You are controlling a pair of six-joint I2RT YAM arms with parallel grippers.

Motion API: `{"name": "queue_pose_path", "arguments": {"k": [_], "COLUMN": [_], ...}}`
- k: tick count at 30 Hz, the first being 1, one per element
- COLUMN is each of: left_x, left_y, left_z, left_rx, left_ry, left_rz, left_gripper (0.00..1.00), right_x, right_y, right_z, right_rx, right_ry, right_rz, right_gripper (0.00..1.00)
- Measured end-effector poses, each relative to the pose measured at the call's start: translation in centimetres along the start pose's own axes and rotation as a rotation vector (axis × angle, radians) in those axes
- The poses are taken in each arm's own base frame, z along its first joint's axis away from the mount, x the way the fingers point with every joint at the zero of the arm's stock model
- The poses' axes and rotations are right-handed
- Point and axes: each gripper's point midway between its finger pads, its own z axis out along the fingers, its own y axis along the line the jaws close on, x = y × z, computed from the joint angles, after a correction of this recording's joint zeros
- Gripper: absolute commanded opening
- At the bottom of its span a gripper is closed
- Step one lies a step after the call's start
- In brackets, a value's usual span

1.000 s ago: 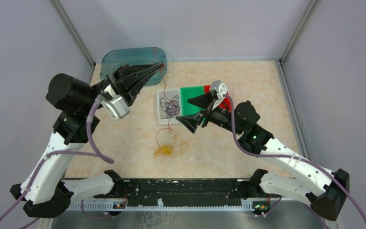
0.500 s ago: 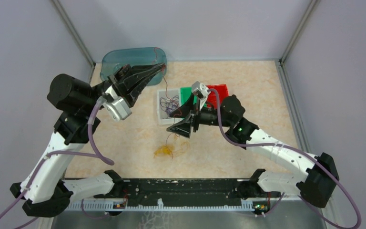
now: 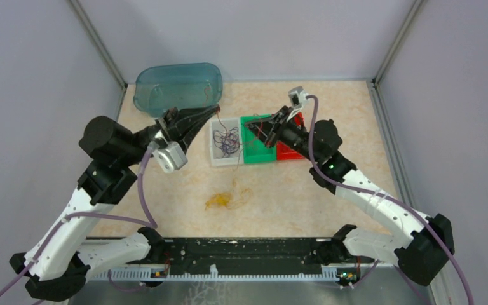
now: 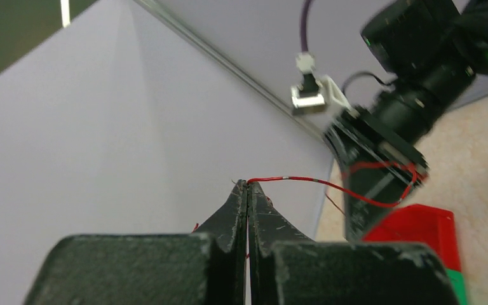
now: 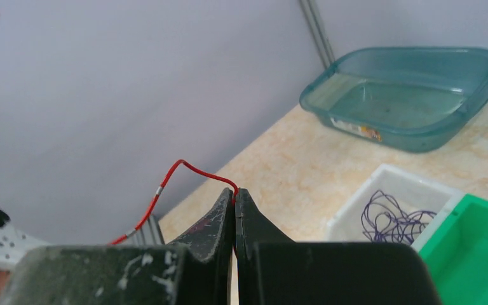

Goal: Untangle the cables

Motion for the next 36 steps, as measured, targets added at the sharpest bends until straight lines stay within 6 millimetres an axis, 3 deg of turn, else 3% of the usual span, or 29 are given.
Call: {"name": "queue_pose_path", "arguments": {"k": [4,10,11,13,14,15,17,20,27,31,36], "left_x": [4.4,12.3,13.6,15.6,16.4,17.1,18.0,17.9,12.9,11.3,12.8], "left_y": [-4.7,-14.3,-16.0,-18.4,-19.3,-19.8,-20.4,-20.1,-16.1,-13.5,-11.5], "left_z": [-1.2,-1.3,-1.4,-1.7,-1.9,-2.1,-2.7,-3.0,-3.1,-3.9,-5.1], "left_rx": [0.057,0.235,0.272,0.325,0.346,0.359,0.376,0.402,0.396,0.359,0.304], "left_ry": [0.107,0.308,0.348,0.417,0.450,0.480,0.531,0.576,0.484,0.469,0.530], "left_rz": [-0.074,-0.207,-0.222,-0.230,-0.230,-0.228,-0.235,-0.254,-0.268,-0.264,-0.292], "left_gripper": [0.00,0.01,0.18,0.70,0.84,0.90,1.00,1.00,1.00,1.00,1.00], "right_x": [-3.8,-8.0,-8.6,-9.2,-9.3,-9.2,-9.0,-9.3,-10.8,-9.3,-6.7], "right_y": [0.1,-0.4,-0.6,-1.3,-1.8,-2.4,-3.7,-5.8,-12.2,-17.1,-22.1], "right_z": [-0.6,-1.4,-1.6,-1.9,-2.0,-2.1,-2.3,-2.7,-5.4,-7.1,-8.4], "right_rx": [0.018,0.021,0.023,0.039,0.055,0.081,0.147,0.272,0.570,0.724,0.861], "right_ry": [-0.133,-0.293,-0.315,-0.341,-0.345,-0.342,-0.323,-0.294,-0.250,-0.178,-0.077], "right_rz": [0.070,0.207,0.228,0.252,0.256,0.253,0.235,0.158,-0.068,-0.100,-0.102], "right_gripper": [0.00,0.00,0.00,0.00,0.00,0.00,0.00,0.00,0.00,0.00,0.00]}}
